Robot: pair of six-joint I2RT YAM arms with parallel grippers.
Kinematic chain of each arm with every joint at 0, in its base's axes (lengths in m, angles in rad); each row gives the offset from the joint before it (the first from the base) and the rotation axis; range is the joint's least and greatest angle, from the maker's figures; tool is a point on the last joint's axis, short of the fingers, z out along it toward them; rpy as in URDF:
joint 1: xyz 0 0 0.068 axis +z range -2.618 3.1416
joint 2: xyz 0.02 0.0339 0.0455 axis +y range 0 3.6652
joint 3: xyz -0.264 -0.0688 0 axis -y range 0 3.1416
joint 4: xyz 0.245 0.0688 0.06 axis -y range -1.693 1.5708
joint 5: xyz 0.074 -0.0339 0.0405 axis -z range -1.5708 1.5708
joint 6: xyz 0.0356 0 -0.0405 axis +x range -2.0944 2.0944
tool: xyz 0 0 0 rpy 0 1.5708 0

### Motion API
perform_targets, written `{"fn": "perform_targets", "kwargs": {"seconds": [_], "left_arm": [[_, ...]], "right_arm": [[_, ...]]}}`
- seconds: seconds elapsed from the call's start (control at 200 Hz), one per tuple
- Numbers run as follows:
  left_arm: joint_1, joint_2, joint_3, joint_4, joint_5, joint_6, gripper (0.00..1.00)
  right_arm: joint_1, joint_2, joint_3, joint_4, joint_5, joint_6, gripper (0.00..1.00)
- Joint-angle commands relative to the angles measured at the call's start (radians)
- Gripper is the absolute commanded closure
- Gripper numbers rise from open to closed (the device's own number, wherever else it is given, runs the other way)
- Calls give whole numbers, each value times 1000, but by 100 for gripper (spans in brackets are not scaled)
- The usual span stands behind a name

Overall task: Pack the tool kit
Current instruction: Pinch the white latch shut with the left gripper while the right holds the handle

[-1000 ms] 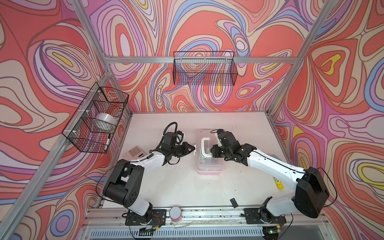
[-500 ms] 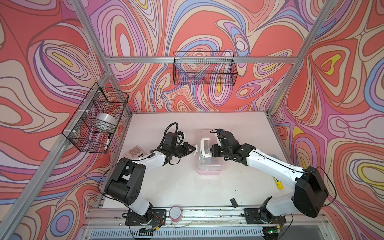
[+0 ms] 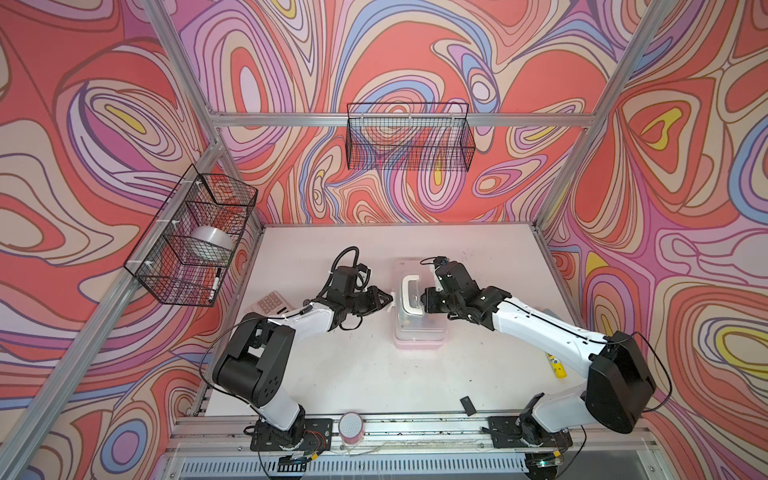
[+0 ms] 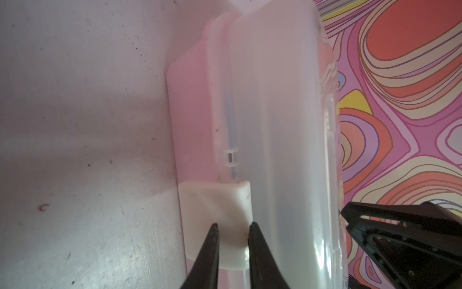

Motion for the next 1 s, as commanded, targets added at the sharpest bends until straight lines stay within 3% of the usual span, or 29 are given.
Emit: {"fn": "perform_targets", "kwargs": {"seconds": [0.0,0.305,0.491,0.996], "left_arm": [[-27,28,-8,-6,-3,17,79],[-36,29,-22,-10,-22,25,79],[-40,31,-42,12,-31,22,72],[-47,107,-81,128,-6,-17,77]], "right_arm": [[-7,31,-5,-24,-2,1,82],[-8,31,-6,-5,-32,12,81],[-12,34,-5,-5,-46,14,80],[-16,50,-28,-10,-84,44,79]]}}
